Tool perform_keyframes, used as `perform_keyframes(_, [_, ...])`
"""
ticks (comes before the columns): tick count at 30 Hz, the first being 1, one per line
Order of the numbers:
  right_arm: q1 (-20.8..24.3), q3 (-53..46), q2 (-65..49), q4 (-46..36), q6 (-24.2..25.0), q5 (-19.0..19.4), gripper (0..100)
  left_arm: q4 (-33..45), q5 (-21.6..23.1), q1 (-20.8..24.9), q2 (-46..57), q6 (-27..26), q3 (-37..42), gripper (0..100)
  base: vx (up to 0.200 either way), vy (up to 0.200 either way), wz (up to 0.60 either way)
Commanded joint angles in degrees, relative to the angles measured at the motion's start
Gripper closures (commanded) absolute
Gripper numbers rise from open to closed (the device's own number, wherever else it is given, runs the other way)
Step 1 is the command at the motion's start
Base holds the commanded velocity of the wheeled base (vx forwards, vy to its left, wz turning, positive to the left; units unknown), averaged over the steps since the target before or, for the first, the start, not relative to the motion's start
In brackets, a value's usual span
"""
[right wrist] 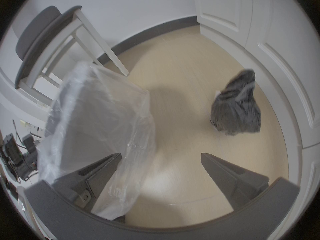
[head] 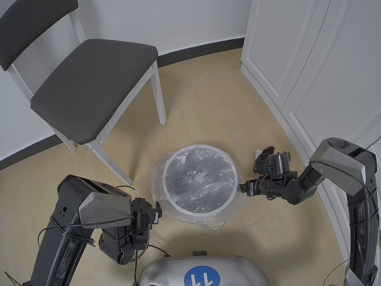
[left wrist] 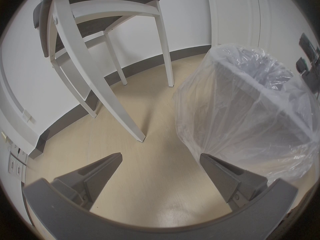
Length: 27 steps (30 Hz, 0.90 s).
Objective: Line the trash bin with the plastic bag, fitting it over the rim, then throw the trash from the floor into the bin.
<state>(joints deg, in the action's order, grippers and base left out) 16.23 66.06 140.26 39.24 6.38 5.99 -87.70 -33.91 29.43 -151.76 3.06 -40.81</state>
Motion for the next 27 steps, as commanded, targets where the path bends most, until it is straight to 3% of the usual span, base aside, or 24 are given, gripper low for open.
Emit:
perform_keyframes(1, [0.0,2.9,5.1,-1.4,0.0,-0.4,0,0.0,-0.1,0.0,0.0,0.0,-0.1,0,0.000,0.000,0.00])
perform_keyframes(6, [-1.2,7.9,9.1,-2.2,0.0,-3.9,0,0.0,-0.1,0.0,-0.1,0.0,-0.2,0,0.000,0.000,0.00])
perform_keyframes(14, [-2.5,9.3,8.0,-1.6,0.6,-4.1,0,0.0,-0.2,-0.3,-0.2,-0.1,-0.4,0,0.000,0.000,0.00])
perform_keyframes(20, [-2.8,4.1,-0.4,-1.8,0.2,-4.1,0,0.1,0.3,-1.3,2.3,-0.3,0.9,0,0.000,0.000,0.00])
perform_keyframes(23, [-2.7,-0.2,-6.2,-2.4,-0.8,-3.5,0,-0.1,3.2,-1.0,5.4,-0.7,6.8,0,0.000,0.000,0.00])
perform_keyframes(26, [-2.4,-5.4,-12.8,-1.8,-3.0,-3.3,0,-0.2,10.4,1.8,11.8,-0.7,15.2,0,0.000,0.000,0.00])
perform_keyframes(27, [-2.3,-5.8,-13.4,-1.8,-3.0,-3.3,0,-0.2,10.4,1.9,12.4,-0.8,15.6,0,0.000,0.000,0.00])
